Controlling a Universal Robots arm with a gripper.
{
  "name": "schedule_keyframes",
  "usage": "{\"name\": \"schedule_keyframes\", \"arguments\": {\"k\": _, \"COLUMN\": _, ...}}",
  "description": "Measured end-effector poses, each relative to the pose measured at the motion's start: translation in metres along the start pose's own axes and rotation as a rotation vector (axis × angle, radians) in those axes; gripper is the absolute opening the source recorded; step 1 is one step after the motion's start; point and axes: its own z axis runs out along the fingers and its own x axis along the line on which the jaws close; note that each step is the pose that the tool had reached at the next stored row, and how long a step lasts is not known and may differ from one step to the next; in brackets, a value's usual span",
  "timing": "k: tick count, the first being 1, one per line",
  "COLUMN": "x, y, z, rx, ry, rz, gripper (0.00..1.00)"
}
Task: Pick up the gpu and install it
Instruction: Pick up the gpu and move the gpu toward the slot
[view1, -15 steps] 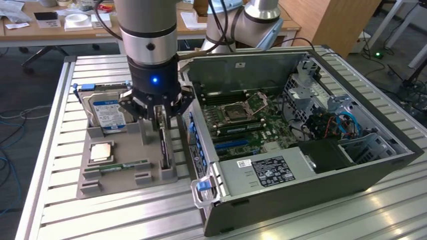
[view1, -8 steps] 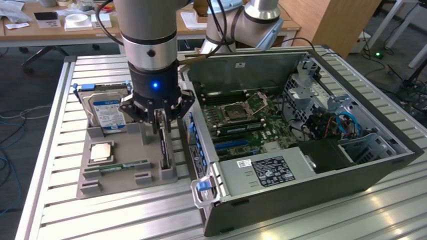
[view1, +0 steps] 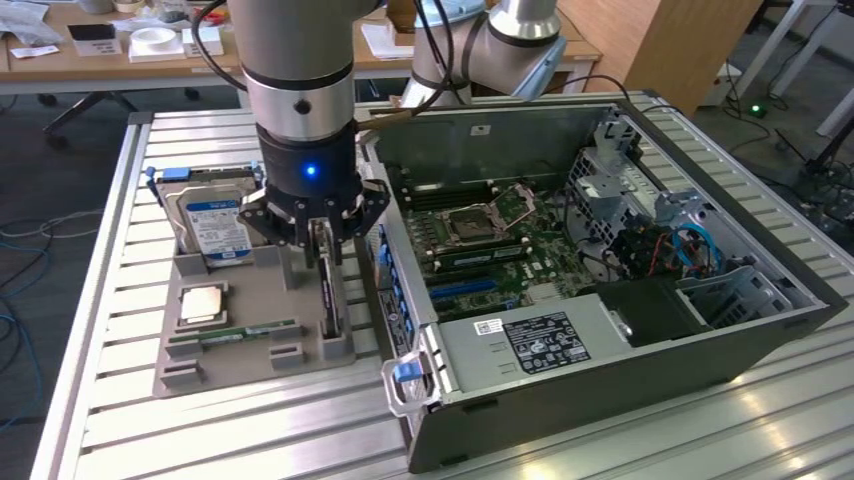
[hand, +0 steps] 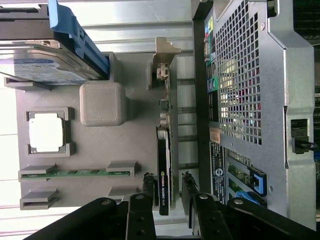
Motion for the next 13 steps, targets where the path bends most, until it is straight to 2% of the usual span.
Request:
{"name": "schedule_keyframes", "arguments": {"k": 1, "x": 0.0, "y": 0.0, "z": 0.0, "rx": 0.0, "ry": 0.0, "rz": 0.0, "gripper": 0.37}}
{"name": "schedule_keyframes", "arguments": {"k": 2, "x": 0.0, "y": 0.0, "z": 0.0, "rx": 0.0, "ry": 0.0, "rz": 0.0, "gripper": 0.43}}
{"name": "schedule_keyframes", "arguments": {"k": 13, "x": 0.0, "y": -0.0003, "z": 0.0114, "rx": -0.0001, "ry": -0.0001, "rz": 0.0, "gripper": 0.43}}
